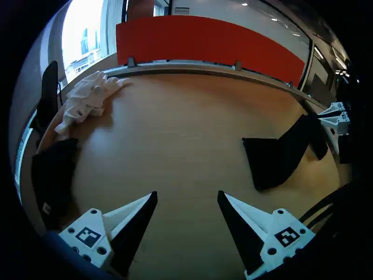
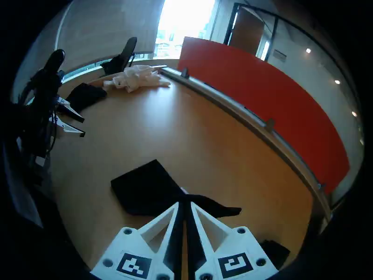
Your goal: Fold towel
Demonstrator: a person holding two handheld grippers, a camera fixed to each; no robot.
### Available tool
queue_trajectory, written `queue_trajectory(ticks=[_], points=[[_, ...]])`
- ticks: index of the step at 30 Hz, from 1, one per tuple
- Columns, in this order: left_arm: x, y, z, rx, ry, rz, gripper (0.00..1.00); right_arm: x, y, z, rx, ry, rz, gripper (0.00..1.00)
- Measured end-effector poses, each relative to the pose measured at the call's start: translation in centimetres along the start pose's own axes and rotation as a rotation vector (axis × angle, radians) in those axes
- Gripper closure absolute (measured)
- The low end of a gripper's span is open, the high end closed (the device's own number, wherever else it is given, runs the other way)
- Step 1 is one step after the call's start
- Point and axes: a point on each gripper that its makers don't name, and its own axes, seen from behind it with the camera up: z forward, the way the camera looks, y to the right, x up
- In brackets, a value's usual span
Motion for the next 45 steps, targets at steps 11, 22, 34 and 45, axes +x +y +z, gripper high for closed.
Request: queue_trajectory(ticks=[11, 22, 34, 45], points=[[0.6, -0.6, -0.5, 0.005, 0.017, -0.017, 0.04, 2.2, -2.5, 1.8, 0.061, 0.016, -0.039, 0.95], [0.8, -1.6, -1.2, 0.018, 0.033, -0.038, 0.04, 1.9, -5.7, 3.6, 0.134, -0.016, -0.075, 0.95], [0.8, -2.4, -1.7, 0.032, 0.038, -0.052, 0.04, 1.1, -8.1, 5.4, 0.195, -0.050, -0.078, 0.95], [0.2, -3.3, -2.1, 0.049, 0.035, -0.070, 0.04, 0.4, -9.7, 7.1, 0.237, -0.069, -0.041, 0.96]])
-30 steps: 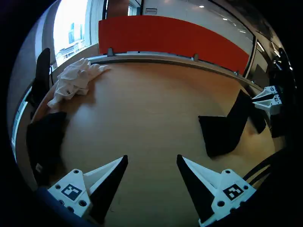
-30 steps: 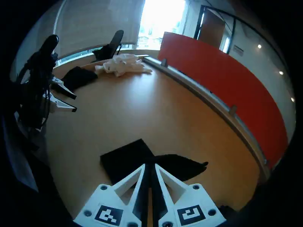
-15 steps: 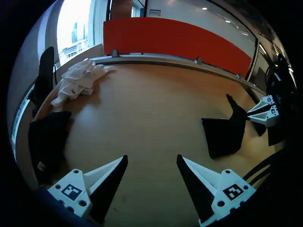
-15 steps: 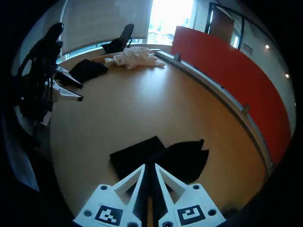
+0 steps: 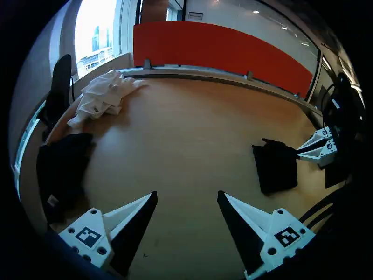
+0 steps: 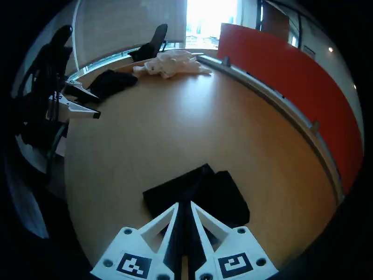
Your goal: Fold towel
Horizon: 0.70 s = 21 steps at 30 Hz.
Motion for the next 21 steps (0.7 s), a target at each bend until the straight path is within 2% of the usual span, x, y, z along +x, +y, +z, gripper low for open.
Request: queue_trajectory(ticks=[8, 15, 18, 21], points=[[-0.10, 0.06, 0.03, 0.000, -0.003, -0.001, 0.04, 0.30, -0.28, 0.58, 0.011, 0.003, 0.002, 0.96], [-0.17, 0.21, 0.02, -0.001, -0.004, -0.001, 0.04, 0.53, -0.62, 0.90, 0.020, 0.009, 0.012, 0.92], [-0.25, 0.14, 0.01, 0.001, -0.005, -0.002, 0.04, 0.45, -0.72, 0.90, 0.023, 0.007, 0.015, 0.87], [-0.31, 0.06, -0.05, 0.002, -0.004, -0.004, 0.04, 0.34, -0.84, 0.83, 0.028, 0.007, 0.015, 0.75]])
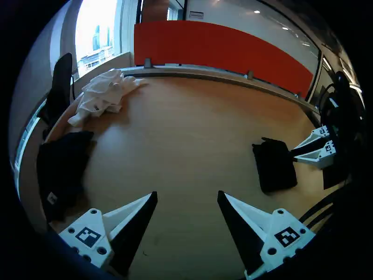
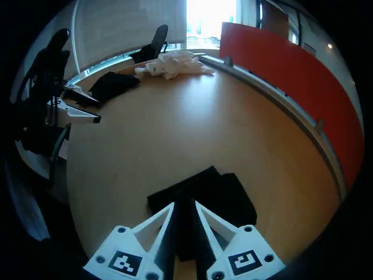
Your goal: Fold towel
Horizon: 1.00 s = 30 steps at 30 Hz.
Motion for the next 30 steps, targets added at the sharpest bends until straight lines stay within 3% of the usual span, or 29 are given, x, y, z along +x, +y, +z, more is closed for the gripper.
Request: queue_trajectory(ticks=[4, 7, 14, 30], points=[[-0.1, 0.0, 0.0, 0.000, 0.000, -0.001, 0.04, 0.0, 0.0, -0.2, -0.002, 0.003, 0.000, 0.49], [-0.1, 0.1, 0.0, -0.001, 0.000, 0.000, 0.05, 0.0, 0.0, -0.3, -0.002, 0.004, -0.001, 0.40], [0.1, 0.4, 0.0, -0.006, 0.003, 0.004, 0.04, -0.5, 0.0, -0.7, -0.008, 0.000, 0.000, 0.31], [0.2, 0.9, -0.1, -0.016, 0.004, 0.015, 0.04, -5.4, 0.7, -2.2, -0.047, -0.052, 0.065, 0.31]])
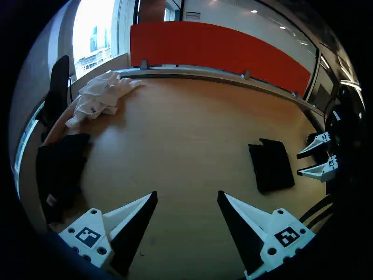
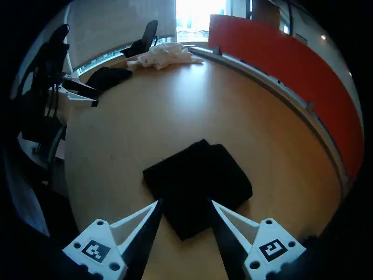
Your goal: Fold towel
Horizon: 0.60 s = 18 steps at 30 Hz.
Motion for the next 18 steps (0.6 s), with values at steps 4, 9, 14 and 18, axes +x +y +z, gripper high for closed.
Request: queue_trajectory(ticks=[4, 9, 14, 18], points=[[0.1, 0.2, 0.0, -0.004, 0.001, 0.007, 0.04, -1.2, 0.2, -0.3, -0.013, -0.011, 0.016, 0.31], [0.1, 0.4, 0.0, -0.006, 0.000, 0.014, 0.04, -2.4, 0.2, -0.3, -0.020, -0.025, 0.028, 0.31], [0.0, 0.5, 0.0, -0.008, -0.001, 0.012, 0.04, -4.1, 0.0, 0.0, -0.024, -0.047, 0.042, 0.31], [-0.1, 0.6, 0.0, -0.008, -0.002, 0.013, 0.04, -5.4, -0.2, 0.4, -0.024, -0.065, 0.057, 0.31]])
